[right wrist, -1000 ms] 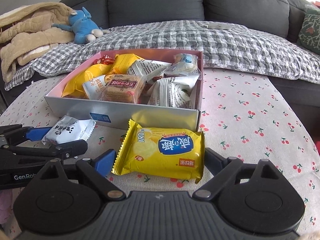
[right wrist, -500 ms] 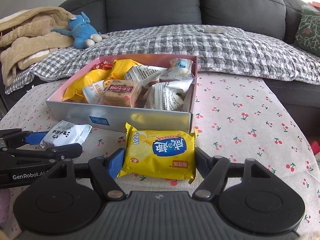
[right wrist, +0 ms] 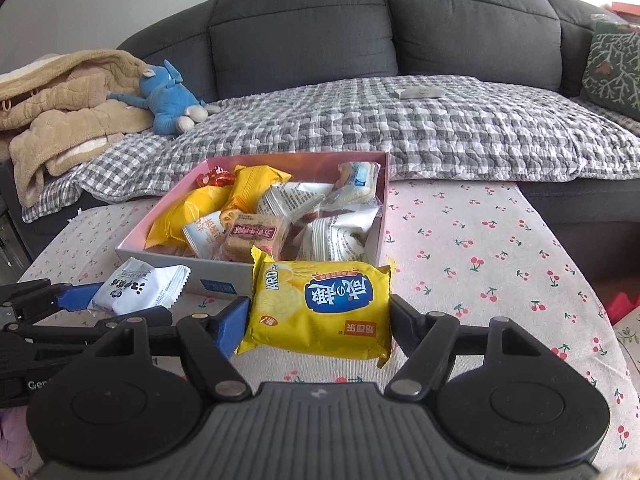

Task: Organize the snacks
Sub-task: 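Lower the white packet and yellow wafer into the pink box and open both tools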

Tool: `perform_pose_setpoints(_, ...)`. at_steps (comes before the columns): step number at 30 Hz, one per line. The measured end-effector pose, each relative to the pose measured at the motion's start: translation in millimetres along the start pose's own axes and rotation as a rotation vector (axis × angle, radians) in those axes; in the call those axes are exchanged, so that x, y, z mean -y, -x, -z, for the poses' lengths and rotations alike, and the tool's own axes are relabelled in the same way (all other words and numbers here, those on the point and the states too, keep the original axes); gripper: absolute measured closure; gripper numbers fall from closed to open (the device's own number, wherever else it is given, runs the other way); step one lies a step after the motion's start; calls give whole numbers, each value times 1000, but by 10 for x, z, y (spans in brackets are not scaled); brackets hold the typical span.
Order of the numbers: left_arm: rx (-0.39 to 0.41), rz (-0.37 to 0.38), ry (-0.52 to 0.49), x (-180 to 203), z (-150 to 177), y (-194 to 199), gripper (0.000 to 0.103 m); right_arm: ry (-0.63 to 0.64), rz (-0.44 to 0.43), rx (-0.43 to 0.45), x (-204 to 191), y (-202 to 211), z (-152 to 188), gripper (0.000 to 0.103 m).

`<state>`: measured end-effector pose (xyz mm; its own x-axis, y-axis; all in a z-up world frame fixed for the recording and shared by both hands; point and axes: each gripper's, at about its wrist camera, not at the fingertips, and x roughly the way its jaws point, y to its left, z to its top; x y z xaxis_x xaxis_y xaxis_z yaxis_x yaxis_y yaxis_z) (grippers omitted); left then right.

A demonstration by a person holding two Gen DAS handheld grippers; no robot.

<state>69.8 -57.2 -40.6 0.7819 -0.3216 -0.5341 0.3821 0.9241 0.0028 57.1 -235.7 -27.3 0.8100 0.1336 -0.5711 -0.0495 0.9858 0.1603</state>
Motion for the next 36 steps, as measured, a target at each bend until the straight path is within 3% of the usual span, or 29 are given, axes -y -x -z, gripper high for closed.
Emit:
perform_pose_setpoints(12,15,-18,-15,-39,-415,-284,38,-64,-14,52,81,-120,-465,33)
perform_pose_setpoints(28,-15,-56,5,-238,-706,-961,37,-37,-29,-41,6,-928,-913,33)
perform_pose_setpoints(33,-9,-54,9,-265,-755,-1062,35,-38,-21,-54,-33,-1068,-984,31)
perform_pose_setpoints(36,-19,-45,21,-275,-773,-1106,27,-40,-18,-57,-36,-1119,-1024,30)
